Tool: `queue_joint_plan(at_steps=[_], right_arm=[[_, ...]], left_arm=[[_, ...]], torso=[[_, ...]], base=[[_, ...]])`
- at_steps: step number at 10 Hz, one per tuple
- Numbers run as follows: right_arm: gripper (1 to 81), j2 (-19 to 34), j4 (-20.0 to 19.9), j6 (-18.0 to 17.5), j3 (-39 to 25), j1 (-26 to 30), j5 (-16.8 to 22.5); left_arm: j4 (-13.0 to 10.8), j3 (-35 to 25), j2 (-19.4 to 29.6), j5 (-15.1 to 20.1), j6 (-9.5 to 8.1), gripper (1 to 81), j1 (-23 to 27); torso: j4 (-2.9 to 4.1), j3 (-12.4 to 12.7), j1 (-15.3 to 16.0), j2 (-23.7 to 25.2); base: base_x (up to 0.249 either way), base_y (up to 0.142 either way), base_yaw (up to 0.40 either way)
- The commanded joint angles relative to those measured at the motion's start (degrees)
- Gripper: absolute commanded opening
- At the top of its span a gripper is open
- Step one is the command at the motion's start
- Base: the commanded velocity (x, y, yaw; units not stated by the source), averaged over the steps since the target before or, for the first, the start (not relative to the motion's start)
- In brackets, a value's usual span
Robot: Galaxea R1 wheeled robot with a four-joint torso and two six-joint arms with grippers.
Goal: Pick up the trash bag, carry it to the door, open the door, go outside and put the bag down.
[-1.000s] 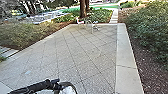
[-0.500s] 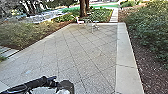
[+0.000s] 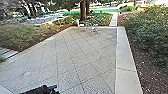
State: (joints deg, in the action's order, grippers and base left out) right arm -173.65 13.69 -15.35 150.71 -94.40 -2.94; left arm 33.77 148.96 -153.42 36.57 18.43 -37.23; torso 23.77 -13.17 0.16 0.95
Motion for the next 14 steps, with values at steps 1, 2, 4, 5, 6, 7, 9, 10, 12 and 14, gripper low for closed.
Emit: queue_joint_plan(at_steps=[1, 2, 4, 5, 6, 7, 9, 10, 12, 14], right_arm=[[81.1, -2.25, 0.11, -0.12, -2.1, 0.75, 2.94], [81.1, -2.16, 0.11, -0.12, -2.02, 0.83, 2.94], [81.1, -2.16, 0.11, -0.21, -2.01, 1.01, 2.94], [81.1, -1.99, 0.11, -0.38, -2.01, 1.1, 2.93], [81.1, -1.81, 0.11, -0.56, -2.01, 1.19, 2.93], [81.1, -1.63, 0.11, -0.56, -2.01, 1.19, 2.85], [81.1, -1.54, 0.11, -0.65, -2.1, 1.19, 2.85], [81.1, -1.54, 0.2, -0.65, -2.01, 1.09, 2.85], [81.1, -1.46, 0.28, -0.65, -2.01, 0.92, 2.85], [81.1, -1.46, 0.28, -0.82, -2.01, 1.1, 2.85]], left_arm=[[-3.27, 2.48, -4.87, -0.16, 4.4, 81.1, -5.67], [-3.7, 2.48, -6.37, -2.72, 6.43, 81.1, -10.52], [-4.68, 2.48, -8.75, -5.72, 11.1, 81.1, -19.74], [-4.68, 2.48, -9.45, -7.11, 13.01, 81.1, -23.54], [-4.59, 2.48, -9.89, -8.53, 14.25, 81.1, -26.7], [-4.67, 2.4, -10.68, -9.32, 14.79, 81.1, -29.33], [-4.85, 2.48, -12.53, -9.77, 16.99, 81.1, -33.03], [-4.85, 2.48, -13.41, -9.85, 17.34, 81.1, -34.35], [-4.94, 2.48, -14.37, -10.99, 18.3, 81.1, -36.64], [-4.94, 2.48, -15.6, -11.78, 19.62, 81.1, -38.4]], torso=[[0.0, 5.53, 0.0, 0.0], [0.0, 5.34, 0.0, 0.02], [0.0, 3.65, -0.11, 0.07], [-1.19, 4.13, -0.11, 0.07], [-3.01, 4.07, -0.13, 0.09], [-5.34, 5.42, -0.13, 0.09], [-8.35, 6.25, -0.11, 0.09], [-9.93, 7.51, -0.13, 0.09], [-9.37, 11.34, -0.13, 0.09], [-8.94, 9.77, -0.15, 0.11]], base=[[0.0, 0.0, 0.0], [0.0, 0.0, 0.0], [0.0, 0.0, 0.0], [0.0, 0.0, 0.0], [0.0, 0.0, 0.0], [0.0, 0.0, 0.0], [0.0, 0.0, 0.0], [0.0, 0.0, 0.0], [0.0, 0.0, 0.0], [0.0, 0.0, 0.0]])
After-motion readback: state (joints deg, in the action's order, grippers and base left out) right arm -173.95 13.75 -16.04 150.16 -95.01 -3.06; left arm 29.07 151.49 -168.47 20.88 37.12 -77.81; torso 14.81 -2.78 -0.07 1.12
